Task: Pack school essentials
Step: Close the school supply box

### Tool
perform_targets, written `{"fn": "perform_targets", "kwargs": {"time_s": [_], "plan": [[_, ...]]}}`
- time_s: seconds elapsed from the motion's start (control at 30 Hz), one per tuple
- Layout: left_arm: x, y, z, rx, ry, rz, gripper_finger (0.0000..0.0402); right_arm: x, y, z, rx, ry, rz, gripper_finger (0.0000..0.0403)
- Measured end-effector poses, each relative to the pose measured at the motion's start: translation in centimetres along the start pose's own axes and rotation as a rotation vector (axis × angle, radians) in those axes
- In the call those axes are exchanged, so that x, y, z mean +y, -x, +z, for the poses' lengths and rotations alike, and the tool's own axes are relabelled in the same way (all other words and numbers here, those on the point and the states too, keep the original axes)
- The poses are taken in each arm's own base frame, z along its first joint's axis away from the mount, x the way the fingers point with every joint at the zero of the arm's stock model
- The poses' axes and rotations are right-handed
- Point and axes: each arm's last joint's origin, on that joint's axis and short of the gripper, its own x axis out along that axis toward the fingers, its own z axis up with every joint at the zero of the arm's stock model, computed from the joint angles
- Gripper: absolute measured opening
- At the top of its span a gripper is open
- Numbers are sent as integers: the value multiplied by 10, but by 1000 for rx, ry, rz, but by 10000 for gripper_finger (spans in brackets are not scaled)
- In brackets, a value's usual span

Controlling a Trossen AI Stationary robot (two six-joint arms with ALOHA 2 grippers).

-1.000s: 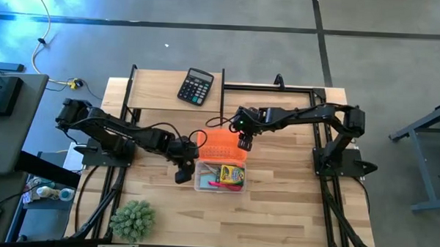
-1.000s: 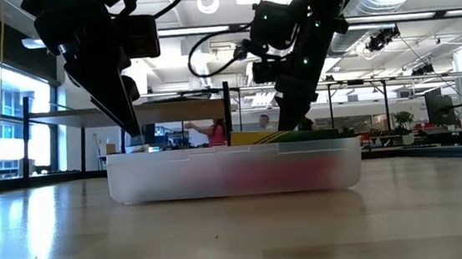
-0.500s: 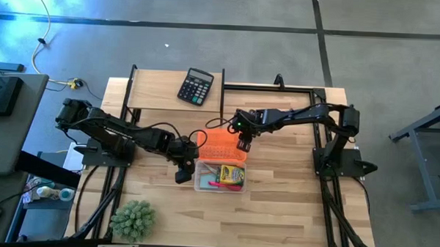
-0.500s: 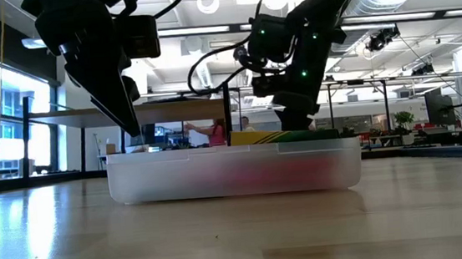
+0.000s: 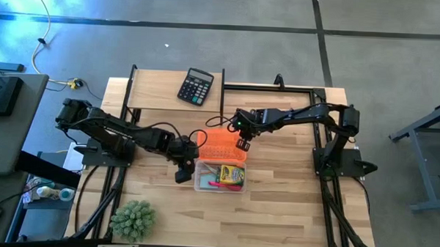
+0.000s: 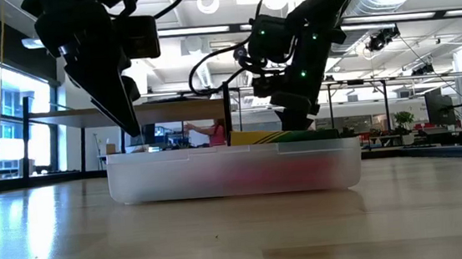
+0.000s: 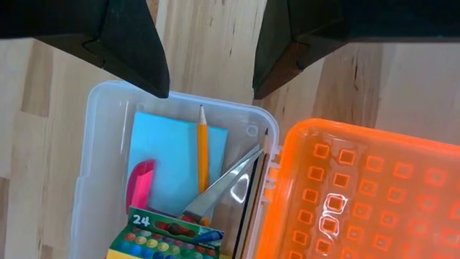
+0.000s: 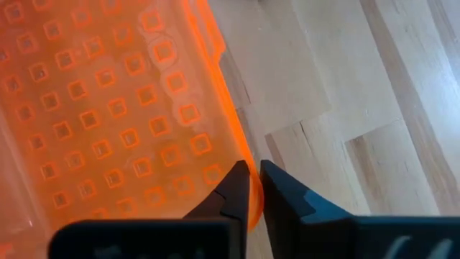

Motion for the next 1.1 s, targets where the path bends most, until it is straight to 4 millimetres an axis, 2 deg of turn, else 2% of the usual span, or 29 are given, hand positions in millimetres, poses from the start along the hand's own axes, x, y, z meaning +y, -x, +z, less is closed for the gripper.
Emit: {"fn": "perform_targets", "kwargs": {"time_s": [0.17, 0.53, 0.9, 1.1], "plan": [[3, 0, 1, -1, 11, 5, 190, 0, 0, 0, 1, -5, 0, 6], [9, 0, -4, 58, 71, 38, 190, 0, 1, 0, -2, -35, -14, 8], [10, 0, -4, 65, 84, 41, 190, -2, 22, 3, -59, -48, -26, 9], [16, 1, -4, 80, 117, 60, 190, 5, 29, 5, -58, -15, -41, 9]]}}
